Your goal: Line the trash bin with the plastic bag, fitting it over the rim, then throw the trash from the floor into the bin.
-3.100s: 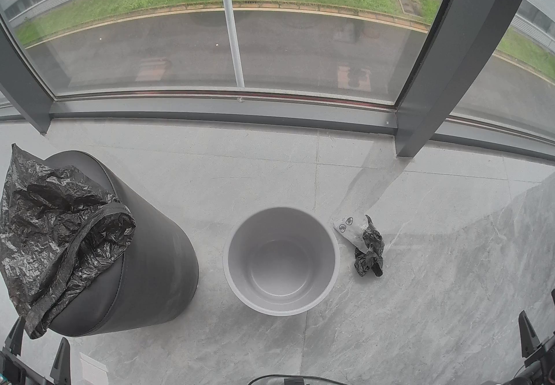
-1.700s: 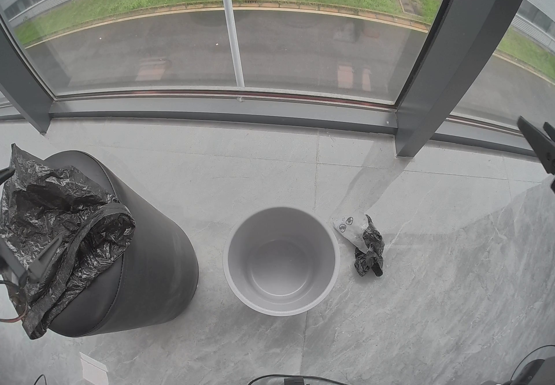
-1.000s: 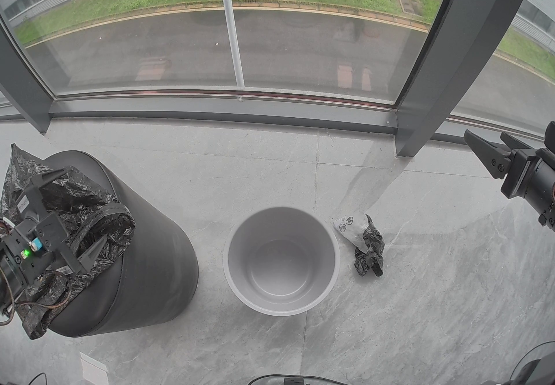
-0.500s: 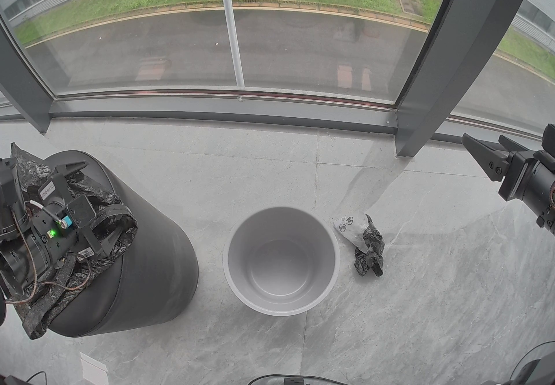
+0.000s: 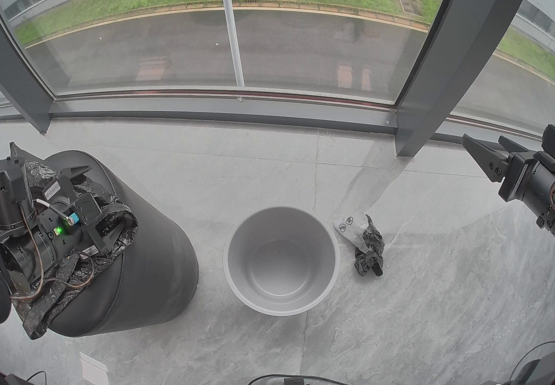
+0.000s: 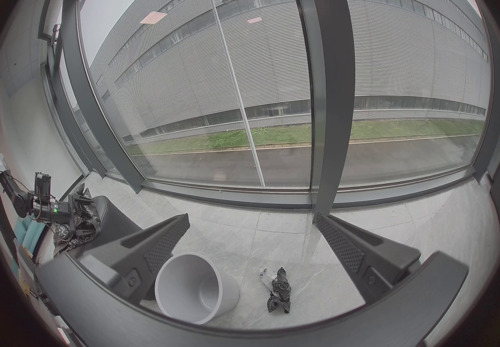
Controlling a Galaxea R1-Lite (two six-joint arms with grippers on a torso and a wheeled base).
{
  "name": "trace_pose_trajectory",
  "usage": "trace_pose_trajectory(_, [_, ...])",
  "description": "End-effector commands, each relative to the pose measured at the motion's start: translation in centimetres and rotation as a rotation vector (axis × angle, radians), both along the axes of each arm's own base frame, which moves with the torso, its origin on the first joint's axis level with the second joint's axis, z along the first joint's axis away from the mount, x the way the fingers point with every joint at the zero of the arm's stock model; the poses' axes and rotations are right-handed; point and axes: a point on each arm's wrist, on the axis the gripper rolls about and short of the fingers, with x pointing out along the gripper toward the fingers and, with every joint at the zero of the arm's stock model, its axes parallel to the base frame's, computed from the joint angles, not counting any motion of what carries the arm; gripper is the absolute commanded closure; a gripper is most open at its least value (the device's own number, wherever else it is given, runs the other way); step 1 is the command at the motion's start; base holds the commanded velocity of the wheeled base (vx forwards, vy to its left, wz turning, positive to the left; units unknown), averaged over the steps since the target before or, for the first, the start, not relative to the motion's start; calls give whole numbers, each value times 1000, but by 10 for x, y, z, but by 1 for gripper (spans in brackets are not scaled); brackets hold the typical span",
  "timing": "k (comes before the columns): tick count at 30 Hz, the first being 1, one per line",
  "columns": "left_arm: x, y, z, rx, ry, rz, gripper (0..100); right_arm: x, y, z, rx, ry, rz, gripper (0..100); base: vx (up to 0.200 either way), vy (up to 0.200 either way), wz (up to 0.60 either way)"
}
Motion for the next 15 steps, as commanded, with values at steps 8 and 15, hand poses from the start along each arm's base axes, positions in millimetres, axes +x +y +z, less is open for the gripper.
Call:
trace_pose_trajectory(8, [14,-3,-4,-5,-25,8,100,-3,-1,2,7,-12,0,0,0,0,0])
trace_pose_trajectory(15, [20,-12,16,-169,-140,1,100,-5,-2,4,9,-20,2,0,0,0,0])
